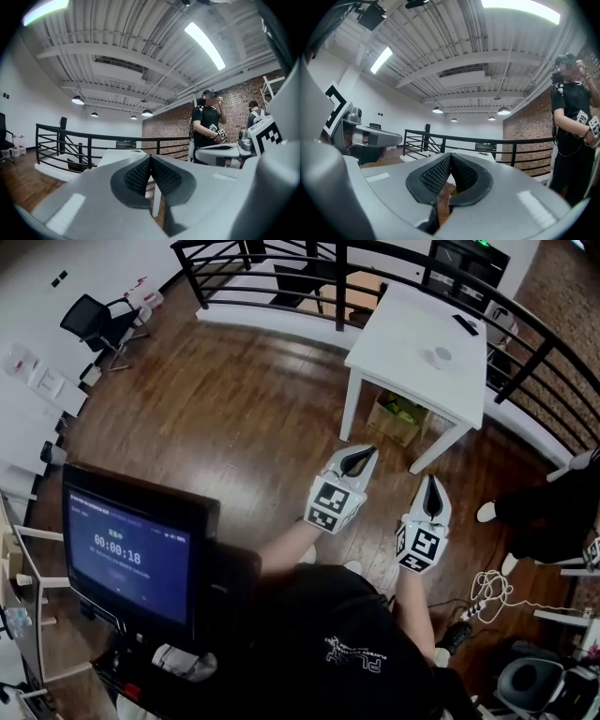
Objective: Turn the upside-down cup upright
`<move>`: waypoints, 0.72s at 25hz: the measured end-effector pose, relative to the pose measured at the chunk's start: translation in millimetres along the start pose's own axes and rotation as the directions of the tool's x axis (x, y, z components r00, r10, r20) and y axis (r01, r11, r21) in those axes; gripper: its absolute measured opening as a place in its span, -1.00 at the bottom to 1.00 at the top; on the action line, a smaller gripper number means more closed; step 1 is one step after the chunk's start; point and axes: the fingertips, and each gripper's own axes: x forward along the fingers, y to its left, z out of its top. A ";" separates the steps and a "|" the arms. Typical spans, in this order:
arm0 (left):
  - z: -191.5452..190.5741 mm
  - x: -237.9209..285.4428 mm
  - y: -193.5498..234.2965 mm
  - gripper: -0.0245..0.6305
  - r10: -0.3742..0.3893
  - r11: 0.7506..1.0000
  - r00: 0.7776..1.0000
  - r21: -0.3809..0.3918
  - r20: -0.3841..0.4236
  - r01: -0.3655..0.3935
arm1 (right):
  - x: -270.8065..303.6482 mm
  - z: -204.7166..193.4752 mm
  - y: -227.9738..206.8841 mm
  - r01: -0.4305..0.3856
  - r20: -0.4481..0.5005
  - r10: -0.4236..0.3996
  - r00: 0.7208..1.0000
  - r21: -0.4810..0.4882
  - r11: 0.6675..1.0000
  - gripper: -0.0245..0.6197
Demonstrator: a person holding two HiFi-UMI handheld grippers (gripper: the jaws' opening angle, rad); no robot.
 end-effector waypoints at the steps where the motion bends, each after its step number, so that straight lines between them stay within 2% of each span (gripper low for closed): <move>1: -0.2 0.7 1.0 -0.93 0.002 1.000 1.000 -0.001 0.003 -0.002 | 1.1 0.2 0.4 -0.002 0.002 0.002 1.000 -0.003 1.000 -0.89; 18: -1.7 6.5 -4.0 -0.93 -0.007 1.000 1.000 -0.016 0.023 0.008 | -3.6 -2.5 -17.0 0.041 0.005 -0.041 0.999 -0.017 0.999 -0.89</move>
